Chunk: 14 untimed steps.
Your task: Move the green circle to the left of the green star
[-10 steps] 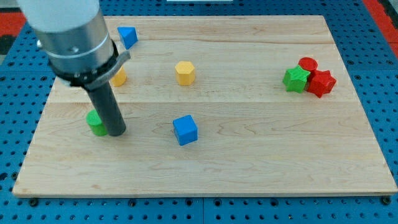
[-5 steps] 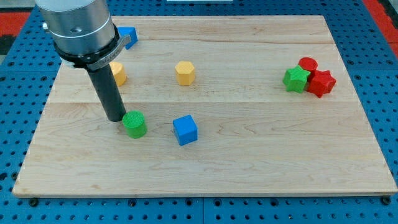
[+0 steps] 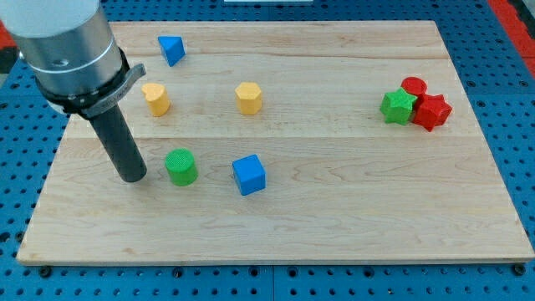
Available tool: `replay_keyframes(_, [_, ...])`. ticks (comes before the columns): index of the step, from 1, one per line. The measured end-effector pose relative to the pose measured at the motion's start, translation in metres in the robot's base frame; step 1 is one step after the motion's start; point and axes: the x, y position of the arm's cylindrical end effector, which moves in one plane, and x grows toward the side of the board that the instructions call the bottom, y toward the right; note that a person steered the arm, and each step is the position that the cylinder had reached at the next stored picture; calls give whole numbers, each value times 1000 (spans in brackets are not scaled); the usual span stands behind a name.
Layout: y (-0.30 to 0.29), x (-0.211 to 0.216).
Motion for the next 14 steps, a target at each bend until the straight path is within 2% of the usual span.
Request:
replay_keyframes(2, [85, -31])
replay_keyframes(5, [88, -52])
replay_keyframes(6, [107, -68])
replay_keyframes(7, [107, -68])
replay_keyframes(8, [73, -24])
replay_keyframes(9, [122, -14])
replay_keyframes(10, [212, -64])
replay_keyframes(11, [251, -97])
replay_keyframes(13, [166, -89])
replay_keyframes(14, [172, -125])
